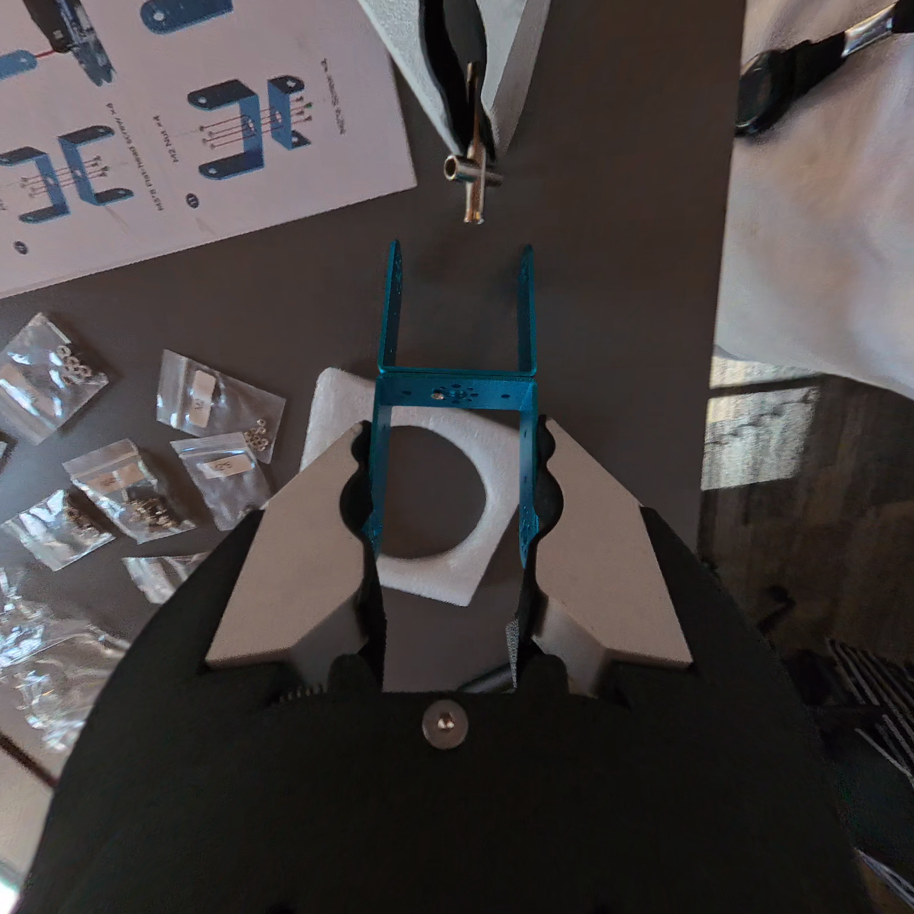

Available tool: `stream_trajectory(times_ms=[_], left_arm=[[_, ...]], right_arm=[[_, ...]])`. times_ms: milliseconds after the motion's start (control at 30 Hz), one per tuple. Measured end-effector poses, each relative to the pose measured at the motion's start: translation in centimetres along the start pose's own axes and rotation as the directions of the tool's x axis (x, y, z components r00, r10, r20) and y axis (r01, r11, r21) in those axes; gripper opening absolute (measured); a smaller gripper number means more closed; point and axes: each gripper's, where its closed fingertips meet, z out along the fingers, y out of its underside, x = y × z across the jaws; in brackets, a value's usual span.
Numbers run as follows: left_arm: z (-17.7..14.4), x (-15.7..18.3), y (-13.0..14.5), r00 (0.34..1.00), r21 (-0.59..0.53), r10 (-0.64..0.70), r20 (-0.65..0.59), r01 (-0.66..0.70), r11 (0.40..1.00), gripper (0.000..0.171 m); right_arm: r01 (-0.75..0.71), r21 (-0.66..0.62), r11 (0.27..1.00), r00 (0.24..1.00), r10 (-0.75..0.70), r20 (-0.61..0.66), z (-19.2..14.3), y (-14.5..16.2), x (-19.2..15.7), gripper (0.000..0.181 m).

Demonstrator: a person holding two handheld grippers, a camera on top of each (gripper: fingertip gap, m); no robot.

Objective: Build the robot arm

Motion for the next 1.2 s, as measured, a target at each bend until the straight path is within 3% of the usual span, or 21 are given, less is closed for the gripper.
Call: stream_trajectory(times_ms=[167,400,500,633,700,833,900,1067,1200], left_arm=[[0.9,2.0,-2.1,0.995,0.067,-0.032,-0.092,0.038,0.997,0.065],[0.7,2.6,-2.7,0.996,-0.152,-0.066,-0.064,0.056,0.987,0.065],[0.0,3.1,-3.3,0.995,-0.224,-0.072,-0.070,0.055,0.973,0.064],[-0.5,3.2,-3.8,0.995,-0.293,-0.070,-0.073,0.046,0.955,0.065],[-0.6,3.2,-4.1,0.995,-0.316,-0.066,-0.079,0.038,0.948,0.065],[-0.6,2.9,-4.8,0.995,-0.332,-0.042,-0.087,0.011,0.943,0.064],[-0.8,2.7,-4.8,0.995,-0.340,-0.030,-0.092,-0.004,0.940,0.064],[-1.3,2.2,-4.5,0.993,-0.310,-0.052,-0.108,0.016,0.950,0.065],[-1.6,1.9,-5.3,0.980,-0.200,-0.143,-0.140,0.114,0.973,0.065]], right_arm=[[0.003,-0.028,1.000,1.000,-0.003,0.013,-2.2,1.6,-0.1,0.007],[0.121,-0.108,0.987,0.990,-0.112,0.087,-4.6,3.6,0.2,0.030],[0.158,-0.001,0.987,0.982,-0.157,0.107,-5.3,1.4,0.7,0.029],[0.129,0.255,0.958,0.969,-0.177,0.173,-5.2,-2.6,0.4,0.028],[0.124,0.292,0.949,0.969,-0.179,0.171,-4.4,-3.2,0.8,0.028],[0.168,0.297,0.940,0.952,-0.233,0.199,-3.0,-3.9,-0.7,0.027],[0.205,0.237,0.950,0.961,-0.241,0.135,-1.7,-3.8,0.0,0.025],[0.197,0.222,0.955,0.967,-0.227,0.118,-0.3,-4.4,-0.2,0.004],[0.223,0.222,0.949,0.968,-0.242,0.061,-0.2,-4.8,0.2,0.002]])
